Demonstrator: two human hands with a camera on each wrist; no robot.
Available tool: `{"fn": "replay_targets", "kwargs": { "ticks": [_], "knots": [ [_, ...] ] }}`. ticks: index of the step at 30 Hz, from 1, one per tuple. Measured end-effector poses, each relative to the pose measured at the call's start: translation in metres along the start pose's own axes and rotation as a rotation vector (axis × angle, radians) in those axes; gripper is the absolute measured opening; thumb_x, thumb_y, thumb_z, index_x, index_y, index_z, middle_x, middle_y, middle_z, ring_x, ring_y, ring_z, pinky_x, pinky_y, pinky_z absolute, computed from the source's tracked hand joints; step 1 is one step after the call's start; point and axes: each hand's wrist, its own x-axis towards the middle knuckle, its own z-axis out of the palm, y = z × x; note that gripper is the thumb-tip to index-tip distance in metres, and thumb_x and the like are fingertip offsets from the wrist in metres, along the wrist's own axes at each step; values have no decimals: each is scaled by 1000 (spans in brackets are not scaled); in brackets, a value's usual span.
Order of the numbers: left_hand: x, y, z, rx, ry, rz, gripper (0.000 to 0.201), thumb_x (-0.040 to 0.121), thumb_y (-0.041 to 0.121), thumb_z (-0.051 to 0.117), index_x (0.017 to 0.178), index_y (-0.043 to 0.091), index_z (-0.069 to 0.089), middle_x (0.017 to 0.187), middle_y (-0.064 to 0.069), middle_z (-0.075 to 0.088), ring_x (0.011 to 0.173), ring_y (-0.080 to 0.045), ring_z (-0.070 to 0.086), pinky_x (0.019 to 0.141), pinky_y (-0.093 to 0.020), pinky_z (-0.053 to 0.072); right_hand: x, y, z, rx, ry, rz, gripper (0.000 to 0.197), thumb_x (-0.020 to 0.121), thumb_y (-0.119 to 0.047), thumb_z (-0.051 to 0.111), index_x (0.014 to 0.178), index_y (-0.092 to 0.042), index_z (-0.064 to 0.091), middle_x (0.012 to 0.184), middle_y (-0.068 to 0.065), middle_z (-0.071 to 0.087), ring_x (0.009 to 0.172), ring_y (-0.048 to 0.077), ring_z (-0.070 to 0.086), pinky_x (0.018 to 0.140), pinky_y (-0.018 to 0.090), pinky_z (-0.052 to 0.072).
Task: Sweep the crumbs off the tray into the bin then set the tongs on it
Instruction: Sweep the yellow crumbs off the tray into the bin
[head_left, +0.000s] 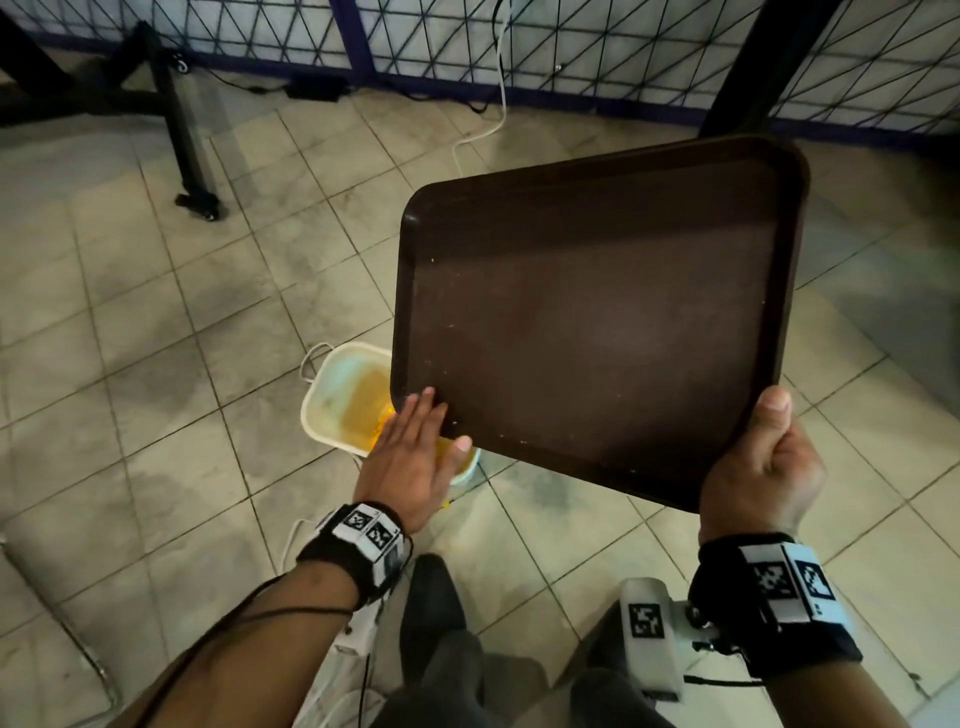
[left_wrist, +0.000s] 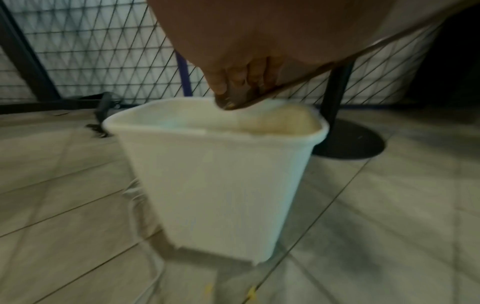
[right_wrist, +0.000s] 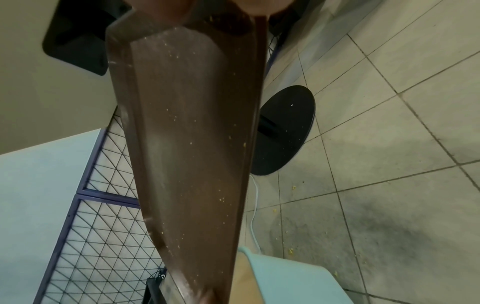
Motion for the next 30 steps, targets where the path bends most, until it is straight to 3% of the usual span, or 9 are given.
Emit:
{"fn": "replay_targets", "kwargs": {
  "ticks": [7,10,14,16,19,22,25,27,30],
  "knots": [
    [-22,93,12,66,63,555,60,103,55,25,152,21,29,165,2,6,152,-17,3,123,-39,6,-2,-1,10,18,-5,-7,45,103,-45,35,65,-24,45,62,-8,43,51,2,40,49,14,35],
    [-18,60,22,11,92,426,59,102,54,23,151,22,31,165,4,3,152,-16,-1,122,-44,12,2,-3,5,36,9,0,46,104,-43,36,65,-22,45,62,-6,42,50,1,40,48,12,34],
    [-6,-10,14,87,-2,4,67,98,59,7,153,25,26,163,6,-8,150,-15,-12,120,-37,-5,3,-3,-2,26,9,-32,47,105,-40,36,62,-21,39,60,-4,36,47,3,35,47,11,30],
    [-2,-24,4,99,8,-61,72,97,60,5,151,22,33,164,4,-5,151,-19,-6,118,-36,-5,-1,-1,-1,23,-6,-27,47,105,-39,36,62,-21,40,60,-4,37,48,2,37,47,10,30],
    [-3,3,-10,38,82,57,61,101,55,14,151,24,33,164,6,-5,150,-13,-9,119,-34,-3,-8,2,5,22,-20,-19,46,105,-41,35,64,-21,43,61,-5,40,50,1,39,48,11,33],
    [-21,65,-9,-20,119,387,57,103,51,23,153,25,26,164,5,0,151,-15,-4,122,-37,5,-10,0,11,19,-24,-13,45,104,-44,35,64,-24,43,60,-5,40,51,3,38,50,16,34],
    [-30,105,12,116,62,620,60,104,52,24,156,24,12,164,2,-6,152,-19,-3,122,-39,0,-10,-3,14,21,-29,-27,43,103,-45,36,64,-27,43,61,-9,42,52,3,38,49,17,34],
    [-27,100,24,141,58,622,61,104,52,24,156,23,11,164,3,-7,152,-19,-4,123,-42,2,-8,-4,13,2,-32,-41,43,103,-45,35,65,-27,45,62,-10,43,52,2,39,50,15,34],
    [-23,55,33,15,-5,382,62,103,51,26,157,22,13,165,3,-4,152,-17,-3,122,-47,15,-6,-3,10,-6,-31,-37,43,103,-45,35,67,-27,47,64,-11,44,54,3,41,51,12,35]
  ]
}}
